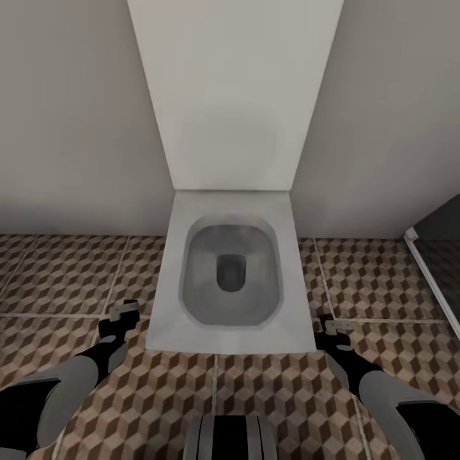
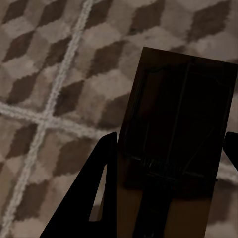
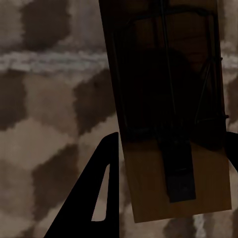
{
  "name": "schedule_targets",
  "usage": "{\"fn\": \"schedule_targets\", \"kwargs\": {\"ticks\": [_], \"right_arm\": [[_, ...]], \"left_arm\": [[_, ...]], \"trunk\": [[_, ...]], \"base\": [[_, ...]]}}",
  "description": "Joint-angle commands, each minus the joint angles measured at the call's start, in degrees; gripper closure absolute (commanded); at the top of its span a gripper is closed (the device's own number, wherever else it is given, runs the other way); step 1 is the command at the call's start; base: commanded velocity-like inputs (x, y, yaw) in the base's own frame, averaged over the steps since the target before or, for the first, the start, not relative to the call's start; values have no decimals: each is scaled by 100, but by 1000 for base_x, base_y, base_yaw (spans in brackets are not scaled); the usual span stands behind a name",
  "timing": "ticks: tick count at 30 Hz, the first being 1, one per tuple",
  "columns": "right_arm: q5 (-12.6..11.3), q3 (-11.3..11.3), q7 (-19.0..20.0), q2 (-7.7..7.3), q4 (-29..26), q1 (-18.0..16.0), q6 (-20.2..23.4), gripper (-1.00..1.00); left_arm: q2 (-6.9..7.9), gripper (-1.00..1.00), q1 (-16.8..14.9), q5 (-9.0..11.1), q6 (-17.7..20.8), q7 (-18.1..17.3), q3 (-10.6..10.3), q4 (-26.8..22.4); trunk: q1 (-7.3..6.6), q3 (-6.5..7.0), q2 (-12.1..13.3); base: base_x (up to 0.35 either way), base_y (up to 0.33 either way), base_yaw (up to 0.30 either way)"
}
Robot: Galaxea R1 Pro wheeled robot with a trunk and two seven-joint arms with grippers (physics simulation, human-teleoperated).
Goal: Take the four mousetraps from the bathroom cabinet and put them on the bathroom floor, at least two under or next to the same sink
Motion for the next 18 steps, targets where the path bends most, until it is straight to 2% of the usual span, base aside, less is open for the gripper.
{"fn": "schedule_targets", "kwargs": {"ticks": [1, 18], "right_arm": [[-63, 49, -14, -1, 5, -3, -21, 100], [-63, 49, -14, -1, 5, -3, -21, 100]], "left_arm": [[-5, 100, -3, 23, -24, -16, 33, 6], [-5, 100, -3, 19, -27, -16, 39, 2]], "trunk": [[-1, -3, -1], [-1, -3, -1]], "base": [[8, 0, 0], [138, 0, 0]]}}
